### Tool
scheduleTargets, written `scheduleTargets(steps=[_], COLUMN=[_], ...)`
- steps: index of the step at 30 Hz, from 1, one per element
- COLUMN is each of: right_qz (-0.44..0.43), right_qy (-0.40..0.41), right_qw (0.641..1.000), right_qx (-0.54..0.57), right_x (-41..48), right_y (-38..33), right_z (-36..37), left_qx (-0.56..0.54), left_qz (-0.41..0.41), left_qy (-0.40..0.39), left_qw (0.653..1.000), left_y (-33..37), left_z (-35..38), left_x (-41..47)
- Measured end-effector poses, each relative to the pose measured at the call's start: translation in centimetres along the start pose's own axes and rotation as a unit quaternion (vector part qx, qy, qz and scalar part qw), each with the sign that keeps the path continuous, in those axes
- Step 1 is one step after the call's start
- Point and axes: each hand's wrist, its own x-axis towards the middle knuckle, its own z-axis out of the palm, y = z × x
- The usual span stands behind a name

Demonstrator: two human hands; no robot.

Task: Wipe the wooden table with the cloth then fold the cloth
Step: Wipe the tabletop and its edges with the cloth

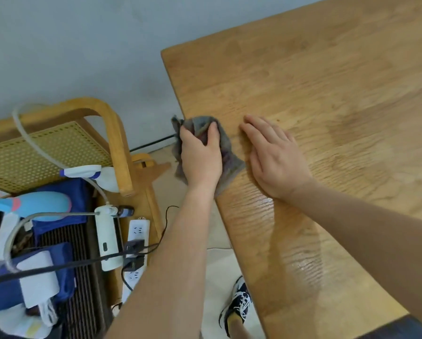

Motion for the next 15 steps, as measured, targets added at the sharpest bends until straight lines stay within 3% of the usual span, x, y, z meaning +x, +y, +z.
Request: scheduleTargets(steps=[6,15], right_qz=[-0.014,-0.015], right_qy=[-0.01,0.021], right_qw=[1.0,0.999], right_qx=[-0.021,-0.025], right_x=[-0.5,-0.5], right_y=[0.3,0.2], right_z=[0.0,0.3], left_qx=[-0.025,0.034], left_qz=[0.051,-0.02], left_qy=[-0.019,0.021], left_qw=[0.998,0.999], left_y=[-3.3,0.5], left_z=[-0.2,0.1], left_x=[-10.3,-0.7])
